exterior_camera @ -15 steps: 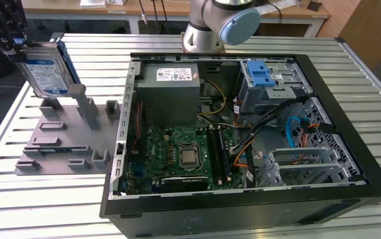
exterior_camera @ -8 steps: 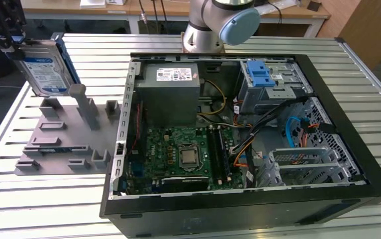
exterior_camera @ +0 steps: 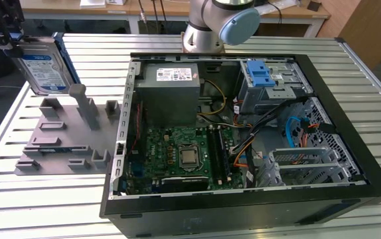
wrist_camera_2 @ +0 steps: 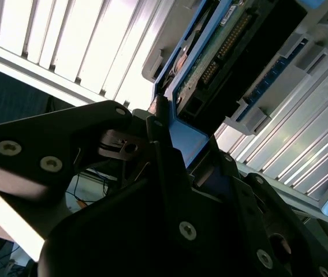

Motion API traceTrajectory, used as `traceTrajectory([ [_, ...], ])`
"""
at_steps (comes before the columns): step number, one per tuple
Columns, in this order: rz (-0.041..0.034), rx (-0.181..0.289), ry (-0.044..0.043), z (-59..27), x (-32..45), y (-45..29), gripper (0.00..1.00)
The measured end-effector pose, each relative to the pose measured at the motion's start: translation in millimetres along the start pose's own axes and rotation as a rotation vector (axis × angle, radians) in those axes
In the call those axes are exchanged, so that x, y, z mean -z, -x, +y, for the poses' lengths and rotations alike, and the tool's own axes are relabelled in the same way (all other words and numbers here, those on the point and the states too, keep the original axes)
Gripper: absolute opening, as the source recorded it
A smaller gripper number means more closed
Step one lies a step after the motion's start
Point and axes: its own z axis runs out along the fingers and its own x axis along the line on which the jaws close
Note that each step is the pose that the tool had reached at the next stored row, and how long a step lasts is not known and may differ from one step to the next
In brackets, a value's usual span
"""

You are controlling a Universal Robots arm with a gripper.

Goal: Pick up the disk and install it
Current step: 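Pick up the disk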

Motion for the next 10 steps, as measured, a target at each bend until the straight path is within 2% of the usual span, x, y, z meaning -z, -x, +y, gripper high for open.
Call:
traceTrajectory([
  [10, 0.0000, 0.000, -0.0006, 0.4, 10.9, 0.1, 0.36],
])
